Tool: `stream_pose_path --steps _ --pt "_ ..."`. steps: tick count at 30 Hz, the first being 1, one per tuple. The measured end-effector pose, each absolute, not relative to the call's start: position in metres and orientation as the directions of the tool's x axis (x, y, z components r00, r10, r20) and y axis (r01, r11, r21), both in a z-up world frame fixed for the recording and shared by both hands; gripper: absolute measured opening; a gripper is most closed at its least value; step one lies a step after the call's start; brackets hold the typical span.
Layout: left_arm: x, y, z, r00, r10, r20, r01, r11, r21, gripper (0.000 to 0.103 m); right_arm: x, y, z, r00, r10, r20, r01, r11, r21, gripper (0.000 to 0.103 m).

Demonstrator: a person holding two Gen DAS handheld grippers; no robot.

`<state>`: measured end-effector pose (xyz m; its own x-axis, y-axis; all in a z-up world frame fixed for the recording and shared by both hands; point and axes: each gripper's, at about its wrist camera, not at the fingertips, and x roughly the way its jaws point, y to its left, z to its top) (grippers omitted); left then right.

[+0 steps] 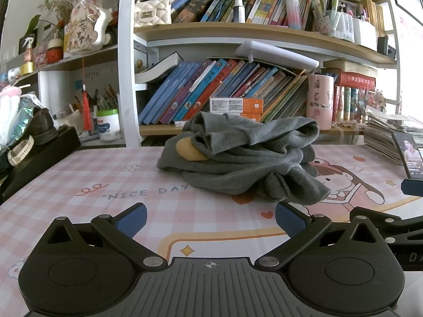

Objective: Fold clothes

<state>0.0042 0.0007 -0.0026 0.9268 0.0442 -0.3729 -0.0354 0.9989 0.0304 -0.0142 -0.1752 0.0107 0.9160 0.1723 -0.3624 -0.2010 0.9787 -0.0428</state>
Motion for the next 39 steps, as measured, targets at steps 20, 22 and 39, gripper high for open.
stream_pose_path --steps 20,22,39 --pt "0.0041 0.0008 -0.0019 0.926 0.061 -0.371 -0.053 0.998 0.032 0.103 -0.0143 -0.1754 0.0115 0.916 0.174 -0.362 -0.202 0.978 -0.042 0.103" --pt "0.004 0.0001 -0.0019 0.926 0.061 -0.371 -0.051 0.998 0.034 0.103 -0.0143 -0.1755 0.0115 0.916 0.174 -0.361 -0.202 0.978 -0.042 0.103" --pt "0.0046 -0.0009 -0.001 0.927 0.055 -0.371 -0.043 0.998 0.04 0.103 -0.0144 -0.1755 0.0109 0.916 0.174 -0.361 -0.202 0.979 -0.042 0.103"
